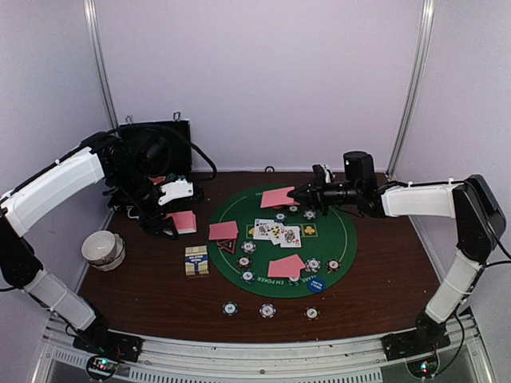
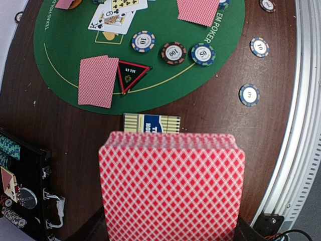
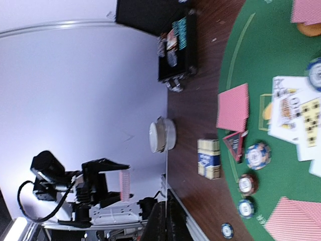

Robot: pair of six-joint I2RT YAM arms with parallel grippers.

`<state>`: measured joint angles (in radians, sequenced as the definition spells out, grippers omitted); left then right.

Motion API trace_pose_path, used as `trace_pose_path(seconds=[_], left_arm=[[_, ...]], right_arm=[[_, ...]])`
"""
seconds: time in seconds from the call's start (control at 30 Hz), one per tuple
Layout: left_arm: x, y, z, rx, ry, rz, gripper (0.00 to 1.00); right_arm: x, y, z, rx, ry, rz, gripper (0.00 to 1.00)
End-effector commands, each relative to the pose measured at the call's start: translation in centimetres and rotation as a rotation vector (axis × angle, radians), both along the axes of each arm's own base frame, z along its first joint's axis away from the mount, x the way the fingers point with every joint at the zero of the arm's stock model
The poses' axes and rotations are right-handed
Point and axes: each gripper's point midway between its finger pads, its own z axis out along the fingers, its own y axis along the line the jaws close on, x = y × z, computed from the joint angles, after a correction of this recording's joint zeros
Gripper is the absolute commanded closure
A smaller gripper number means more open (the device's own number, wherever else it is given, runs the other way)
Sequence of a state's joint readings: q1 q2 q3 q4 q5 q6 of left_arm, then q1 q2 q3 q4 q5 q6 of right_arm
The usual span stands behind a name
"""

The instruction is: Distribute texas hold em gaming equipment

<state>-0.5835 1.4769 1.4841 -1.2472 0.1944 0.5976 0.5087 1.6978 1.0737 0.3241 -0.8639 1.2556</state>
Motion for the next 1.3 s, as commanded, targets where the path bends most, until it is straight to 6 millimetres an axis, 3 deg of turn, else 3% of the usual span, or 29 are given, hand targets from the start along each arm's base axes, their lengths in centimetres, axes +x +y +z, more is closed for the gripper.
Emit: trace_pose_path(seconds=[0.0,0.1,0.2,0.53,0.87,1.03,1.27], left_arm=[[0.4,-0.3,1.3,-0.027,-0.047,-0.01,1.0],[0.4,-0.2,1.4,-0.026,-0.05,-0.009,1.0],[0.4,-0.3,1.5,-0.031,-0.05,-0.01,1.0],[0.4,-0.3,1.6,-0.031,-0.052,-0.009,1.0],[0.4,-0.3,1.6,-0.028,-0.053,-0.011,1.0],[0.3,-0.3,1.6,-0.032,-0.051,-0.013,1.0],[0.2,-0.4,1.7,-0.038,-0.046,-0.015,1.0]], right_arm=[[1.4,-5.7,-4.3,-0.134,0.018,-0.07,1.0],[2.5,-8.7,-7.4,-0.221,0.048,-0.112,1.0],[3.4,-10.5,-10.0,-0.272,0.074,-0.133,1.0],[5.5,-11.8,-15.5,-0.326,0.127,-0.163,1.0],[6.5,-12.6,-17.0,-0.416,0.114,-0.155,1.0],[5.8,-13.4,-17.4,-0.497,0.128,-0.129,0.83],[5.1,-14.7,-15.5,-0.602,0.113,-0.13,0.62]])
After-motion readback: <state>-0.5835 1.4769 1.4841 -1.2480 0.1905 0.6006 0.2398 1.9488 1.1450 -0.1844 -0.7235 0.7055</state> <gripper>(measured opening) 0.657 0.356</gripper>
